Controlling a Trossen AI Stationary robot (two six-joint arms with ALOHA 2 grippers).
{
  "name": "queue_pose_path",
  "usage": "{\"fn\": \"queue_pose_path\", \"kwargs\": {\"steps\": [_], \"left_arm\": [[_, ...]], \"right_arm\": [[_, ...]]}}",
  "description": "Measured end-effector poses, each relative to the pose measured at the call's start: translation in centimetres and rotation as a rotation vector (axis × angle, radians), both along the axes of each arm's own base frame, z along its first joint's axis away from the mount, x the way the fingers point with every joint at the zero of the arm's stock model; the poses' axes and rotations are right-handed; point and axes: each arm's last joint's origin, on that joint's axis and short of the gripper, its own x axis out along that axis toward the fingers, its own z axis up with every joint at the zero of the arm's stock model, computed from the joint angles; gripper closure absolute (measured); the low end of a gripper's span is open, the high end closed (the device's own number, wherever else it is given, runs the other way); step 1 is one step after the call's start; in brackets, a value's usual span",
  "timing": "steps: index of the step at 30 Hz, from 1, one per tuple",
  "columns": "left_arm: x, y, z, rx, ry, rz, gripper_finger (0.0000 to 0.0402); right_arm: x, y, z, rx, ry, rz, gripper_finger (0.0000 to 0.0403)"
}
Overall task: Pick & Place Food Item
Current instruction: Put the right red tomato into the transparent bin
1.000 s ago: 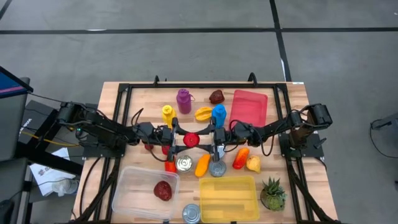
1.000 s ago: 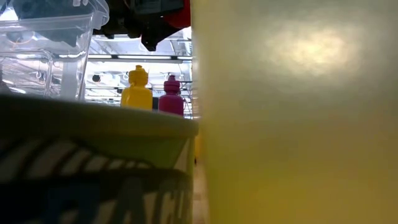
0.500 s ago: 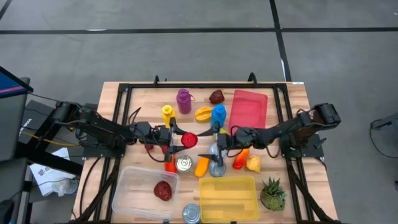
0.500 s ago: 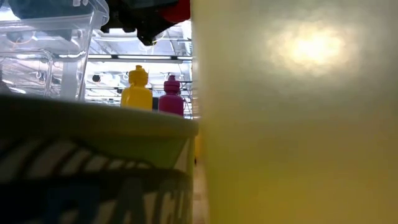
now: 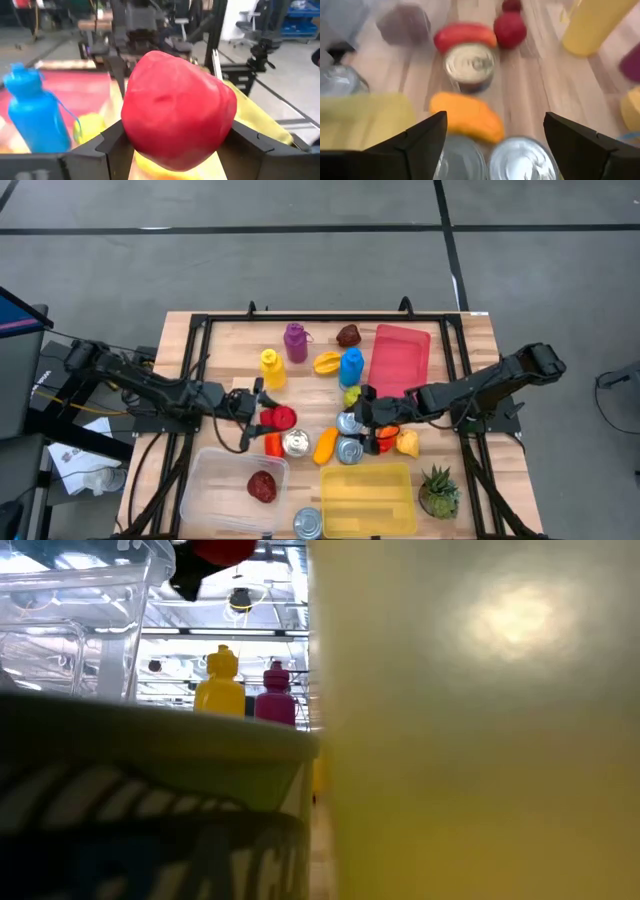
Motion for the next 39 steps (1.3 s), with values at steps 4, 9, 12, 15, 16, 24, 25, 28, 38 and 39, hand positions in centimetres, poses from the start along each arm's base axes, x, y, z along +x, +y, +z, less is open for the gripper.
{"fn": "queue_pose_path", "kwargs": {"steps": [4, 9, 12, 15, 16, 24, 25, 28, 38, 39], "left_arm": [[-1.2, -1.2, -0.1, -0.031, 0.052, -0.027, 0.0177], [-2.1, -3.1, 0.5, -0.037, 0.15, -0.107, 0.0177], [-2.3, -4.2, 1.1, -0.02, 0.223, -0.148, 0.0177], [-2.5, -5.3, 1.9, 0.001, 0.304, -0.176, 0.0177], [-2.6, -5.6, 1.9, 0.008, 0.343, -0.179, 0.0177], [-2.3, -8.1, 0.4, -0.019, 0.591, -0.238, 0.0178], [-2.2, -8.4, 0.2, -0.024, 0.601, -0.244, 0.0178], [-2.2, -8.9, -0.2, -0.019, 0.62, -0.244, 0.0178], [-4.3, -8.5, 1.2, -0.035, 0.589, -0.304, 0.0178], [-4.6, -8.4, 1.4, -0.042, 0.584, -0.31, 0.0178]], "right_arm": [[0.1, 0.0, 0.4, -0.009, 0.027, -0.004, 0.009], [0.2, 0.0, 0.8, -0.011, 0.02, -0.002, 0.009], [0.3, 0.0, 1.1, -0.01, 0.015, -0.002, 0.0091], [0.4, 0.0, 1.1, -0.008, 0.014, -0.004, 0.0091], [0.4, 0.0, 1.1, -0.007, 0.014, -0.005, 0.0091], [0.4, -0.2, 1.1, 0.002, 0.019, -0.019, 0.0091], [0.4, -0.2, 1.1, 0.002, 0.02, -0.019, 0.0091], [0.4, -0.3, 1.1, 0.002, 0.021, -0.022, 0.0091], [0.4, -0.4, 1.1, 0.002, 0.022, -0.025, 0.0092], [0.4, -0.4, 1.1, 0.002, 0.022, -0.025, 0.0092]]}}
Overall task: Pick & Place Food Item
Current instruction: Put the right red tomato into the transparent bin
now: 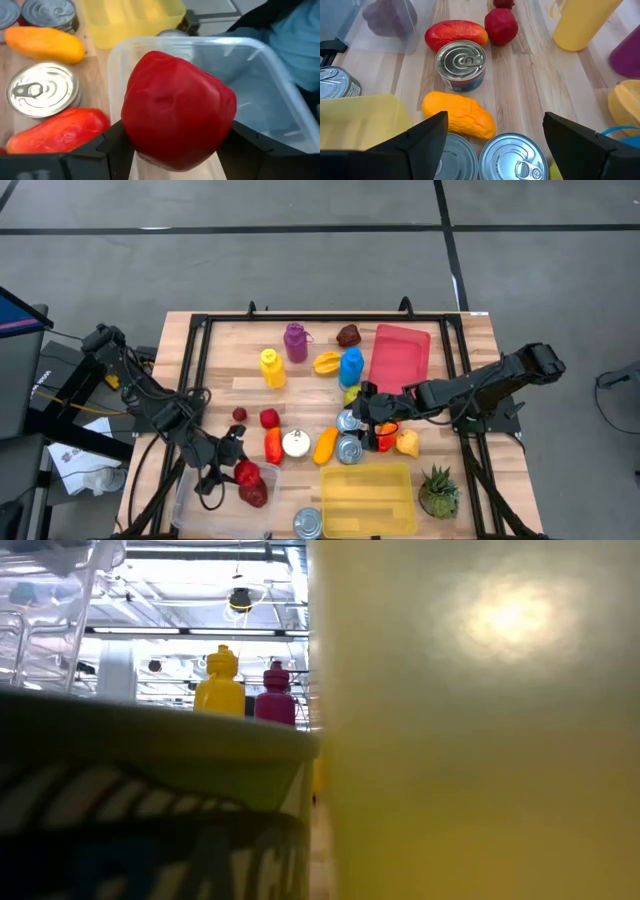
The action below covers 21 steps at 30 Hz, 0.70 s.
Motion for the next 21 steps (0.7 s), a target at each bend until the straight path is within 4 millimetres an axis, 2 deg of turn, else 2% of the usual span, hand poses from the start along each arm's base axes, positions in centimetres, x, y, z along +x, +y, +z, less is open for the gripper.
{"fn": "queue_pose_path", "kwargs": {"steps": [6, 10, 21], "left_arm": [[-1.2, 0.3, 1.7, -0.064, -0.084, -0.047, 0.0178], [-1.5, 0.1, 1.6, -0.108, -0.028, -0.085, 0.0178], [-0.1, -2.4, -2.9, 0.051, 0.205, -0.094, 0.0179]], "right_arm": [[0.0, -0.1, 0.0, -0.001, 0.002, -0.004, 0.0092], [0.0, -0.2, 0.0, -0.001, 0.004, -0.006, 0.0092], [0.0, -0.2, -0.1, -0.005, 0.009, -0.004, 0.0092]]}}
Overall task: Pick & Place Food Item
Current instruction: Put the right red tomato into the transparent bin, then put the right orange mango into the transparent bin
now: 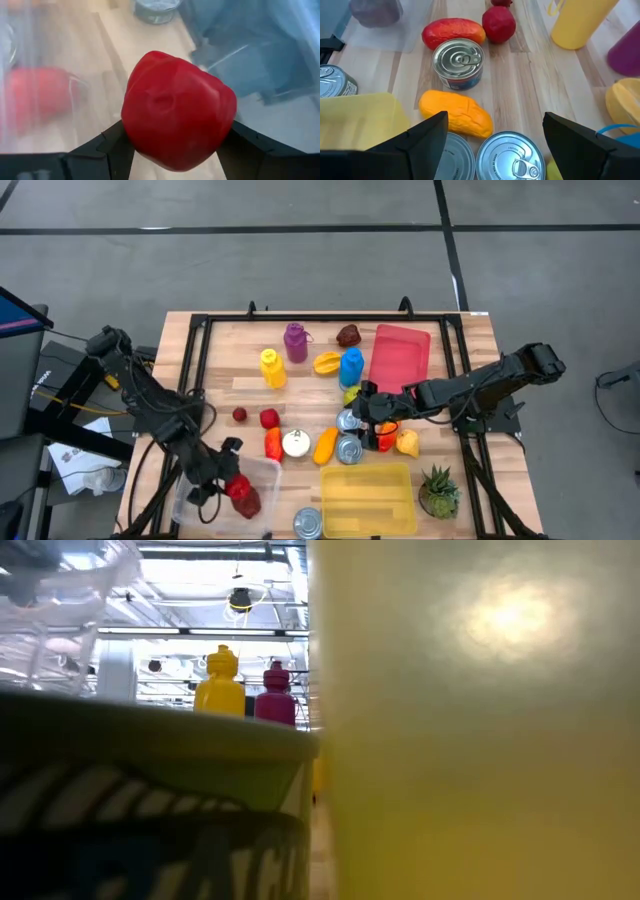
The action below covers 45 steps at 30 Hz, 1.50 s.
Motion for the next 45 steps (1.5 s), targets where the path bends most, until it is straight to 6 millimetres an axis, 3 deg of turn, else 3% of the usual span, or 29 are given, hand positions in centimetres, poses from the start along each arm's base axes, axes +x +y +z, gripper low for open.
{"fn": "queue_pose_path", "kwargs": {"steps": [3, 8, 12, 25, 32, 38, 45], "left_arm": [[0.2, -0.1, -1.2, 0.063, 0.04, 0.017, 0.0169], [0.4, -0.1, -1.1, 0.063, 0.028, 0.041, 0.0113], [0.0, 0.1, -0.4, 0.04, 0.002, 0.047, 0.0095], [-0.8, 0.1, 4.3, -0.037, -0.2, 0.008, 0.012], [-0.5, 1.6, 6.0, 0.214, -0.523, 0.205, 0.0128], [1.5, 2.4, 4.7, 0.206, -0.684, 0.231, 0.0127], [3.7, 5.6, 1.7, 0.164, -0.759, 0.271, 0.0127]], "right_arm": [[0.0, 0.0, -0.1, -0.002, 0.008, 0.0, 0.0092], [-0.2, 0.0, -0.2, -0.007, 0.029, 0.002, 0.0092], [-0.2, 0.2, -0.2, -0.006, 0.028, 0.009, 0.0092], [-0.7, 0.9, -0.5, -0.022, 0.073, 0.034, 0.0092], [-2.3, 0.4, -1.8, -0.072, 0.282, 0.028, 0.0092], [-3.8, 0.7, -2.5, -0.101, 0.436, 0.052, 0.0092], [-5.2, 0.9, -3.0, -0.154, 0.574, 0.101, 0.0092]]}}
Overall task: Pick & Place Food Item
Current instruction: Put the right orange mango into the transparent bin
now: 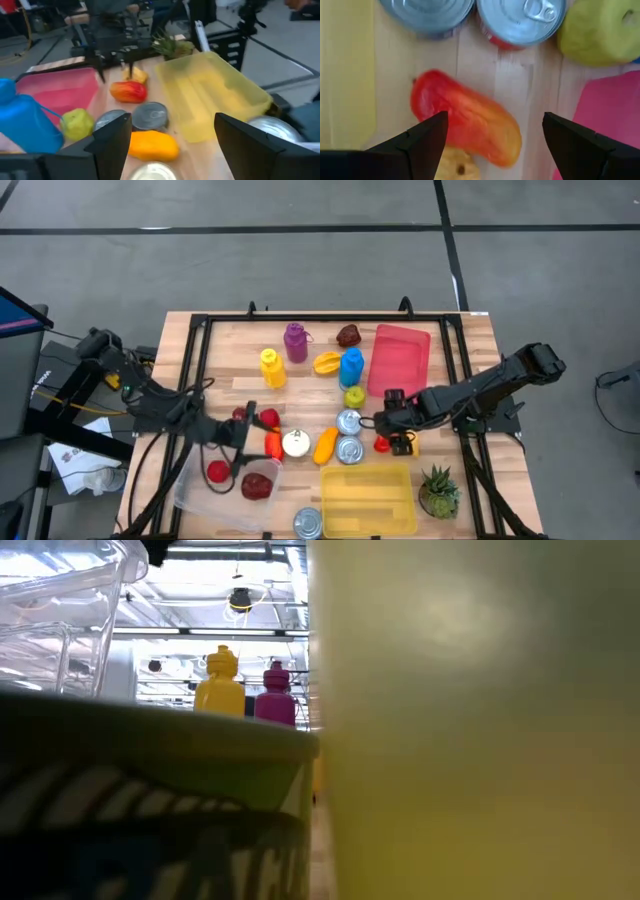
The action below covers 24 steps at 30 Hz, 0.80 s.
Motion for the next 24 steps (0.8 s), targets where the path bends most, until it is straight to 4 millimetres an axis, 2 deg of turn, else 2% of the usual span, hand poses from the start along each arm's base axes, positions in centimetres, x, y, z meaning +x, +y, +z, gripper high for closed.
{"fn": "queue_pose_path", "kwargs": {"steps": [5, 9, 15, 20, 24], "left_arm": [[0.8, 2.4, -1.5, -0.002, 0.004, 0.039, 0.0126], [1.2, 3.6, -2.0, -0.027, -0.004, 0.029, 0.0126], [1.4, 4.2, -2.0, -0.002, -0.008, 0.023, 0.0126], [1.6, 4.5, -1.8, 0.031, -0.025, 0.029, 0.0126], [1.6, 4.8, -1.7, 0.039, -0.033, 0.041, 0.0126]], "right_arm": [[-0.3, -0.2, -0.1, -0.031, 0.043, 0.063, 0.0092], [-0.5, -0.5, -0.2, -0.058, 0.081, 0.117, 0.0087], [-0.6, -1.2, -0.4, -0.072, 0.111, 0.14, 0.0062], [-0.4, -0.9, -0.4, -0.073, 0.091, 0.181, 0.0052], [0.0, -0.6, -1.7, -0.049, 0.154, 0.195, 0.0054]]}}
